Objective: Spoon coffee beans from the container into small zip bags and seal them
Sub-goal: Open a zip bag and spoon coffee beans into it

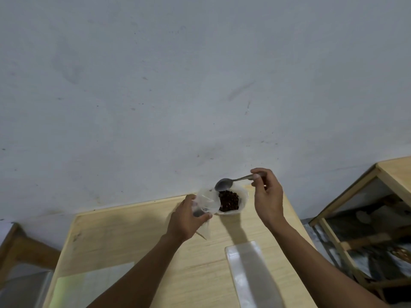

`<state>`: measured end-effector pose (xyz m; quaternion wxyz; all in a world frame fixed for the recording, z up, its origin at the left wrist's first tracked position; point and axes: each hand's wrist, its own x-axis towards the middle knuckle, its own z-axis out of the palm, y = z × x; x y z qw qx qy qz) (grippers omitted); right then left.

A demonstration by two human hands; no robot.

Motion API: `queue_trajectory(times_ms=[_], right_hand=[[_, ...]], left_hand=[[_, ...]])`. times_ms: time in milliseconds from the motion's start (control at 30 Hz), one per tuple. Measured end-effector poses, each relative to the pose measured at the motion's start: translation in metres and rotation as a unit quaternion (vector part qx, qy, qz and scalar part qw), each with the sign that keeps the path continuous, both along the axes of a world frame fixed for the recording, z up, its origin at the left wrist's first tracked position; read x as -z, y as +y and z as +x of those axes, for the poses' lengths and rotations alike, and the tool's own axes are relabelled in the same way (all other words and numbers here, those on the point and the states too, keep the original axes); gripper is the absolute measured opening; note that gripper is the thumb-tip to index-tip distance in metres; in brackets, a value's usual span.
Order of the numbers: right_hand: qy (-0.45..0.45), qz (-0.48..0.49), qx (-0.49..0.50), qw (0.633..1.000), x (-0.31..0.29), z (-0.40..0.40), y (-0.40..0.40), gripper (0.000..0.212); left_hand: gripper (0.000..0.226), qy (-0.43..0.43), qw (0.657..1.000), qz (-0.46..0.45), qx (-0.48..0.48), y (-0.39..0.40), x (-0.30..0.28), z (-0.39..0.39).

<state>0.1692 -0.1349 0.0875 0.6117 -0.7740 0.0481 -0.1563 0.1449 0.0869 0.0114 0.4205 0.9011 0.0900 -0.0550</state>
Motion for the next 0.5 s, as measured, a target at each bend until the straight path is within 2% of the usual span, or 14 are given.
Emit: queue_trajectory(times_ms=[200, 367, 500], right_hand=[[0.135, 0.037, 0.127, 0.982, 0.062, 0.009, -0.012, 0.023], [0.177, 0.061, 0.123, 0.975, 0.086, 0.007, -0.009, 0.016], [0.202, 0.047, 0.096, 0.974, 0.097, 0.008, -0.008, 0.019]], left_hand=[[0.075, 0.002, 0.988, 0.144, 0.058, 0.011, 0.01, -0.002], [0.074, -0.014, 0.98, 0.184, 0.074, 0.003, 0.012, 0.01], [0.068, -0.015, 0.974, 0.207, 0.091, -0.003, 0.015, 0.02]])
